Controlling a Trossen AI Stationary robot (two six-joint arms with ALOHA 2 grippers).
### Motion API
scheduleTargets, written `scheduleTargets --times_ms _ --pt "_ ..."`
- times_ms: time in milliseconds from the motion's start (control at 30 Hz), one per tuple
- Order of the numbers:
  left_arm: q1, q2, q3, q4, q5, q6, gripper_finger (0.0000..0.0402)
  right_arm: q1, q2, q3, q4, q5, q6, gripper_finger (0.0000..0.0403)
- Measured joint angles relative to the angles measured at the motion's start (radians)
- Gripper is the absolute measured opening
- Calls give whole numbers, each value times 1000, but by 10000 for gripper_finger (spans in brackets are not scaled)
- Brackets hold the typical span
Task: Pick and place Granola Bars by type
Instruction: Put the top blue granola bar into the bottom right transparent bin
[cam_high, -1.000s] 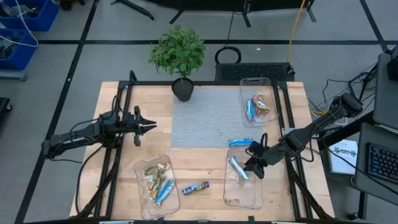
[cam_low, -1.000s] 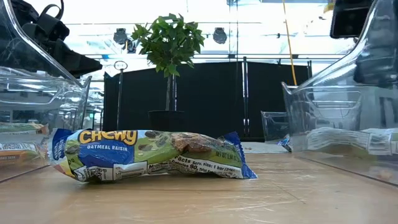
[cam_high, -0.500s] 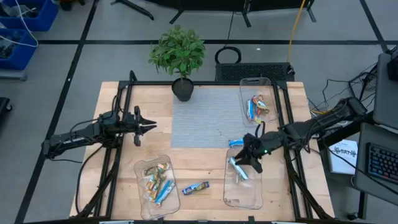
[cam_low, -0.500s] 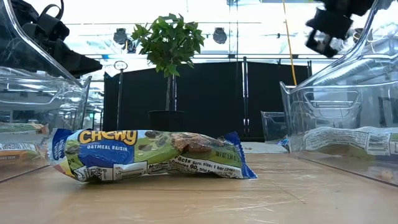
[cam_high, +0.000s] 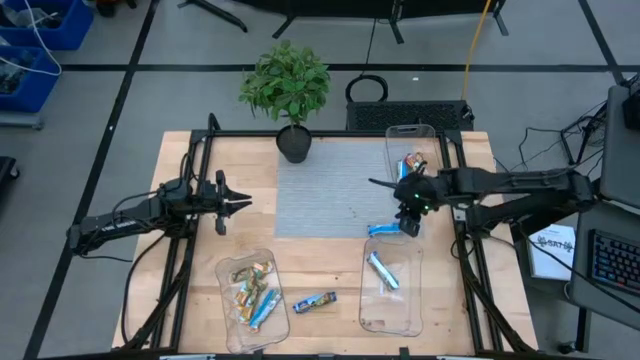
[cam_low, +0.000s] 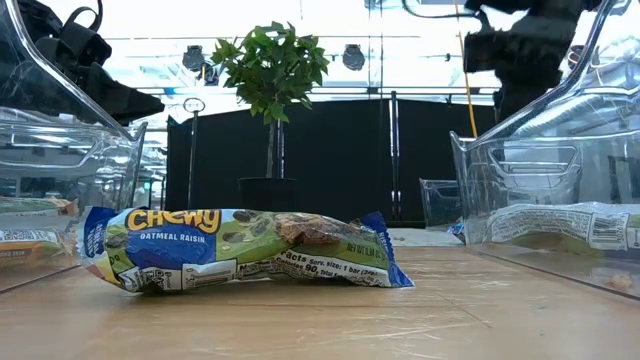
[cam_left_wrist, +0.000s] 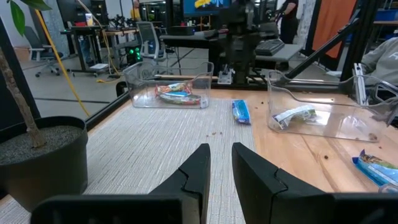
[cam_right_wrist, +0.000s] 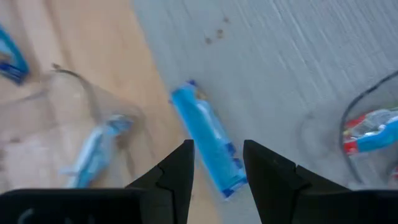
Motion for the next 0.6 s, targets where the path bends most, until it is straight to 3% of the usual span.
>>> scheduleTargets --times_ms 167,367,600 --pt "0 0 0 0 0 0 74 -43 102 0 13 -9 -89 130" --pt "0 0 0 0 0 0 74 -42 268 0 21 -104 -105 130" --pt "0 0 0 0 0 0 74 -17 387 1 35 -97 -116 130"
